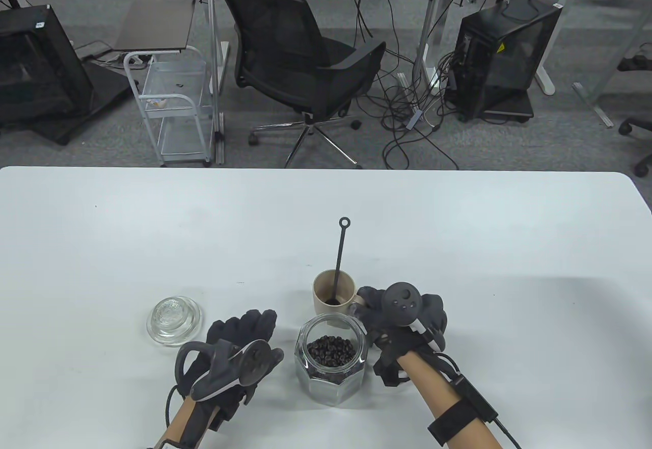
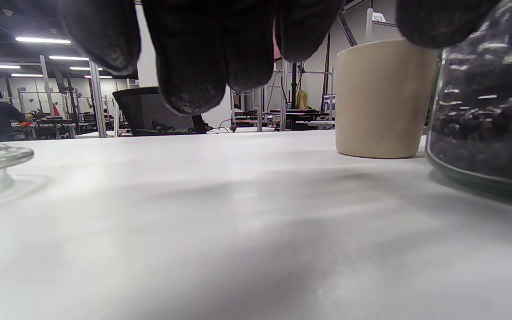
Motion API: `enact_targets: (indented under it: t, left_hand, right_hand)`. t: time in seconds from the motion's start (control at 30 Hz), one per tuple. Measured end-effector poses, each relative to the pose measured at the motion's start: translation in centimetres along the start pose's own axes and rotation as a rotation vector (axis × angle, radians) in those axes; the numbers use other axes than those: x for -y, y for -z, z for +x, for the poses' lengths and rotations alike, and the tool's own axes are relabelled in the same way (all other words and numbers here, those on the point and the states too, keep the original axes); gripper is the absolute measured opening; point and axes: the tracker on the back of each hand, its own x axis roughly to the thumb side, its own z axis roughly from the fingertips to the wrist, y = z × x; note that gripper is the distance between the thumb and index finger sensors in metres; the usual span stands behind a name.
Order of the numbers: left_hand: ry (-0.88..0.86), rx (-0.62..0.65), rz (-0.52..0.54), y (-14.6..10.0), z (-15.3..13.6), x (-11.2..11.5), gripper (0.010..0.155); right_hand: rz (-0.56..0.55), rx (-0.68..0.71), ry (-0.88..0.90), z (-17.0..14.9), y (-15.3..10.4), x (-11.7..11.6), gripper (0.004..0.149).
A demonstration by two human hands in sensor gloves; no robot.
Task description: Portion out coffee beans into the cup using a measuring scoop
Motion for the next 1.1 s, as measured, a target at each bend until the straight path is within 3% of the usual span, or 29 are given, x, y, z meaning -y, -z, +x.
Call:
enact_targets:
  t: [0.2, 0.27, 0.37, 0.53, 0.63, 0.9, 1.1]
  left_hand:
    - [-0.008, -0.012, 0.005, 0.0, -0.2, -0.1, 0.076]
    - [-0.008, -0.013, 0.007, 0.0, -0.2, -0.1, 0.076]
    - [-0.007, -0.017, 0.006, 0.0, -0.3, -0.1, 0.076]
    - [-0.016, -0.030, 0.000, 0.1, -0.7, -0.1, 0.076]
    - [-0.014, -0.030, 0.001, 0.1, -0.7, -0.1, 0.076]
    - [-0.002, -0.031, -0.013, 0.1, -0.6, -0.1, 0.076]
    - [-0.003, -0.044, -0.018, 0.0, -0.8, -0.1, 0.076]
  right_hand:
    - [0.081, -0.051, 0.092, -0.6, -0.1, 2.3, 0.054]
    - [0.085, -0.081, 0.088, -0.9, 0.2, 3.4, 0.061]
    - [0.102, -0.095, 0.039, -0.6, 1.1, 5.0, 0.060]
    - [0.035, -0.042, 0.080, 0.7, 3.7, 7.1, 0.057]
    - [0.112, -0.047, 0.099, 1.4, 5.2, 7.1, 0.056]
    - [0.143, -0.107, 0.074, 2.5, 8.4, 5.5, 0.075]
    - [0.151, -0.126, 0.028, 3.6, 10.0, 4.3, 0.077]
